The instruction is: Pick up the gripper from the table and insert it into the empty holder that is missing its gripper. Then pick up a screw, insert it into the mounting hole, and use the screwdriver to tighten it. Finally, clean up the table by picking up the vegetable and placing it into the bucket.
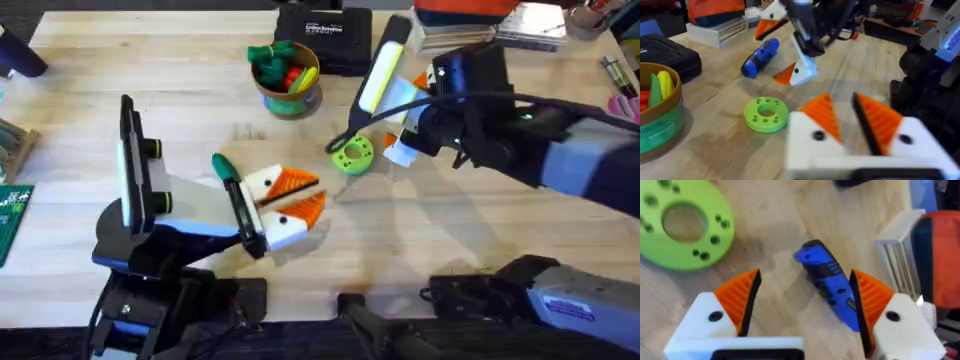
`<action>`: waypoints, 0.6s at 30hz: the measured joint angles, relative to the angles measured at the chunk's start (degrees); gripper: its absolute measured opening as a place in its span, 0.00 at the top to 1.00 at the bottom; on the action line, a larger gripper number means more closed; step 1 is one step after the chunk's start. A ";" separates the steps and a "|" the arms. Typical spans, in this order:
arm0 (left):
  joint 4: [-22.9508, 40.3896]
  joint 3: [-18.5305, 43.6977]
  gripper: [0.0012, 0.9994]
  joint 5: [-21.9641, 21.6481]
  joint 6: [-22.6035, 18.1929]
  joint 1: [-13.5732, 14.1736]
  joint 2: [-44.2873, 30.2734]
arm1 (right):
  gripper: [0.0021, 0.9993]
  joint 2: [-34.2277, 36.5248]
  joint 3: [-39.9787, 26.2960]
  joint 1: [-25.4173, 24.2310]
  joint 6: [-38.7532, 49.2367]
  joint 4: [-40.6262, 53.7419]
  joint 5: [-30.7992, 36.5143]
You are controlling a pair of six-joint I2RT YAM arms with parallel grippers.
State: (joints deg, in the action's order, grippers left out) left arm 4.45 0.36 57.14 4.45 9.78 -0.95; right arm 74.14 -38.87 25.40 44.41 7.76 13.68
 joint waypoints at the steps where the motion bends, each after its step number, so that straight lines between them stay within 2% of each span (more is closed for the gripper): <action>1: 0.04 0.00 0.64 0.00 0.02 0.00 0.00 | 0.00 -1.50 0.00 0.66 -2.55 0.29 0.17; 3: 0.04 0.00 0.32 0.01 0.04 0.00 0.00 | 0.01 -4.91 -0.03 2.12 -8.49 0.86 0.38; 5: 0.07 0.00 0.06 0.02 0.24 0.00 0.00 | 0.01 -8.17 -0.09 3.42 -14.28 1.06 0.45; 7: 0.04 0.00 0.02 0.00 0.23 0.00 0.00 | 0.01 -11.04 -0.13 4.62 -19.57 1.09 0.45; 14: -0.44 0.00 0.01 -1.72 0.10 0.00 0.00 | 0.00 -16.83 -0.33 7.68 -32.56 1.15 0.44; 18: -6.09 0.04 0.01 -3.15 0.24 0.00 0.00 | 0.01 -16.95 -0.33 8.64 -35.18 1.36 0.43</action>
State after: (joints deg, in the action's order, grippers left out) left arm -1.65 0.40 54.00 4.69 9.78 -0.95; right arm 57.19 -39.20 34.04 9.23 9.12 14.11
